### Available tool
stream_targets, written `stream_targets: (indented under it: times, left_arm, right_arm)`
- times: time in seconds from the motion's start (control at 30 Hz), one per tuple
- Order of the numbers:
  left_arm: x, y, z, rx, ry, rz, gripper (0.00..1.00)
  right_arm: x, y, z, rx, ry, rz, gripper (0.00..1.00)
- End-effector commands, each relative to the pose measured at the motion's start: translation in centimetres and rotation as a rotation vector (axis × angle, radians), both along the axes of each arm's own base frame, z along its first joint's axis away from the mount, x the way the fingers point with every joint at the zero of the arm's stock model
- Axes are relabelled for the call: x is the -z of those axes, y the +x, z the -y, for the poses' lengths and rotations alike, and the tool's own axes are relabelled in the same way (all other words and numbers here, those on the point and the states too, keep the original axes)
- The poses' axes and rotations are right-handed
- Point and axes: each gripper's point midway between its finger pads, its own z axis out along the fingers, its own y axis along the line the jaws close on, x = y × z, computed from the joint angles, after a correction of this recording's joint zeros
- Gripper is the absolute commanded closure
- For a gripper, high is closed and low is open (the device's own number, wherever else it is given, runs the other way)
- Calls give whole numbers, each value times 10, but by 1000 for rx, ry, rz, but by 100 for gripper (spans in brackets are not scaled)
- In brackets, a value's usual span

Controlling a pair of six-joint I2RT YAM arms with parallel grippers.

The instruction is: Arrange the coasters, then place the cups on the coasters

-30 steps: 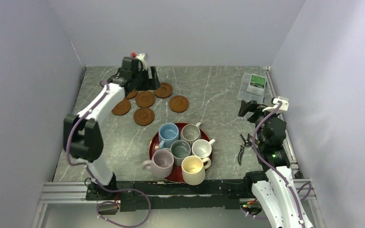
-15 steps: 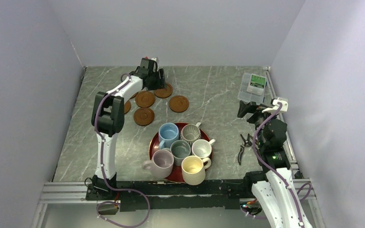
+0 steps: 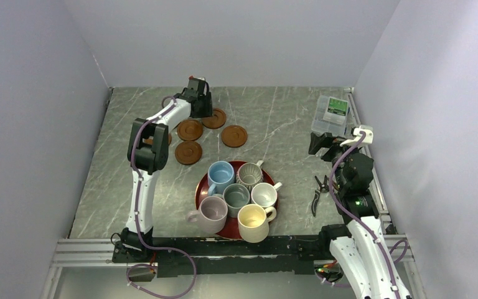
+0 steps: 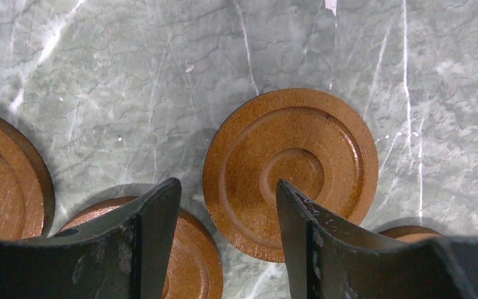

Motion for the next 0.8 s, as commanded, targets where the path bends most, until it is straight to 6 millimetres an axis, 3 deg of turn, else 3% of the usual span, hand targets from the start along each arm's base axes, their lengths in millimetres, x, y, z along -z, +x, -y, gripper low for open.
stream_targets:
  times: [0.0, 0.17, 0.37, 0.77]
  left_arm:
    - [-2, 6, 1, 44, 38, 17, 39]
    - [12, 4, 6, 75, 36, -32, 50]
    - [23, 3, 10, 78, 19, -65, 49]
    - [26, 3, 85, 208, -98, -28, 49]
  right_arm:
    - [-17, 1, -4, -24, 0, 57, 0]
    - [-17, 1, -4, -23, -2, 55, 0]
    - [-17, 1, -5, -28, -2, 53, 0]
    - [-15, 3, -7, -37, 2, 49, 0]
